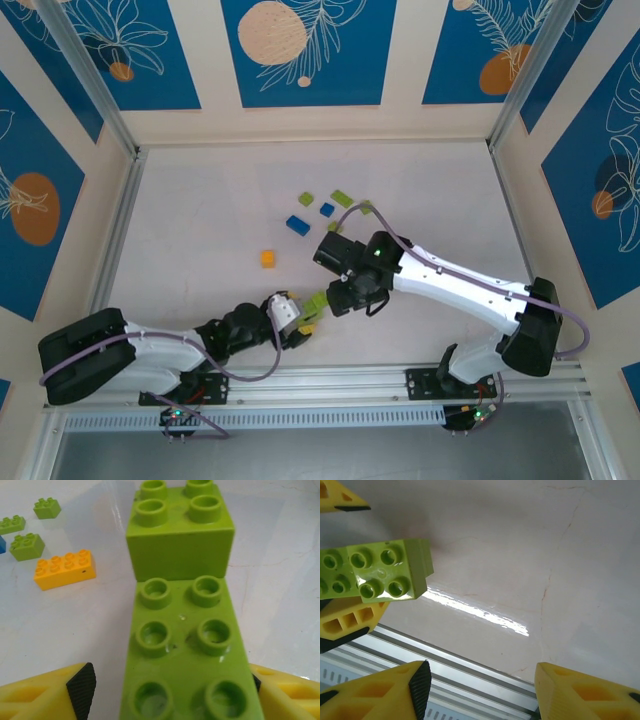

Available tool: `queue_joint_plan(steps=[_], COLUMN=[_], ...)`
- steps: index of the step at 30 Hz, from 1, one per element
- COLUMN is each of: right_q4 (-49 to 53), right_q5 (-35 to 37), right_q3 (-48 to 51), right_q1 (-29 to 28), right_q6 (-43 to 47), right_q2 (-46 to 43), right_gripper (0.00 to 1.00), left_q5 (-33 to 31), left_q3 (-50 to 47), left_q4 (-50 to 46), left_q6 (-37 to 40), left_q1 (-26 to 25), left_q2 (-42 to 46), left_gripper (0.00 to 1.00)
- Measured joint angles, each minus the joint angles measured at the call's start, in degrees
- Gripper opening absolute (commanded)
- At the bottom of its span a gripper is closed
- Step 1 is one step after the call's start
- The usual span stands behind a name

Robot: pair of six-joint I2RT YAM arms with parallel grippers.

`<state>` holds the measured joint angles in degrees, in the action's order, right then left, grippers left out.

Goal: Assemble a carrot with lego

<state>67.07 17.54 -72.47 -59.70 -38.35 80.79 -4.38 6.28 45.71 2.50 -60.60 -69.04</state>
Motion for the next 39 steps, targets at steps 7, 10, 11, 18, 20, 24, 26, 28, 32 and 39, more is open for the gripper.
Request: queue_joint_plan(steps=[7, 10, 11, 18, 20, 24, 26, 28, 32, 39], right_q4=[-2.4, -3.4, -3.8, -5.3, -5.9, -6.5, -6.9, -7.5, -8.4, -9.1], right_q5=[-1.2, -1.4, -1.5, -1.6, -2.0, -2.6, -2.8, -3.0, -3.5, -3.9], right_q3=[5.7, 8.0, 8.6, 9.7, 9.7, 8.9, 8.3, 8.0, 7.6, 5.9], right_q1=[-0.3, -0.3, -0.3, -0.2, 0.0, 0.4, 0.6, 0.9, 1.7, 4.2], right_q6=[0.0, -0.3, -0.5, -0.7, -0.7, -0.6, -0.6, -0.4, 0.0, 0.9], right_q2=[-2.2, -2.8, -3.1, -3.8, -3.6, -1.2, 0.4, 1.6, 3.0, 4.2], right_gripper=[0.58, 0.58, 0.58, 0.59, 0.59, 0.58, 0.58, 0.58, 0.58, 0.58], left_q5=[-0.3, 0.0, 0.3, 3.0, 3.8, 4.9, 5.2, 5.5, 5.9, 6.1], left_q3=[0.0, 0.1, 0.3, 2.0, 2.0, 2.0, 2.0, 2.0, 2.0, 2.0], left_q4=[0.1, -0.2, -0.4, -0.7, -0.7, -0.6, -0.5, -0.1, 0.1, 0.1], left_q6=[-1.4, -2.0, -2.0, -2.1, -2.1, -2.1, -2.1, -2.1, -2.1, -2.1], left_q1=[2.2, 3.1, 3.3, 3.8, 3.8, 3.9, 4.1, 4.2, 4.5, 4.7], left_q2=[3.5, 3.8, 3.8, 1.5, 0.4, -1.2, -1.3, -1.3, -0.4, 1.0], left_gripper=[1.0, 1.0, 1.0, 1.0, 1.0, 1.0, 1.0, 1.0, 1.0, 1.0])
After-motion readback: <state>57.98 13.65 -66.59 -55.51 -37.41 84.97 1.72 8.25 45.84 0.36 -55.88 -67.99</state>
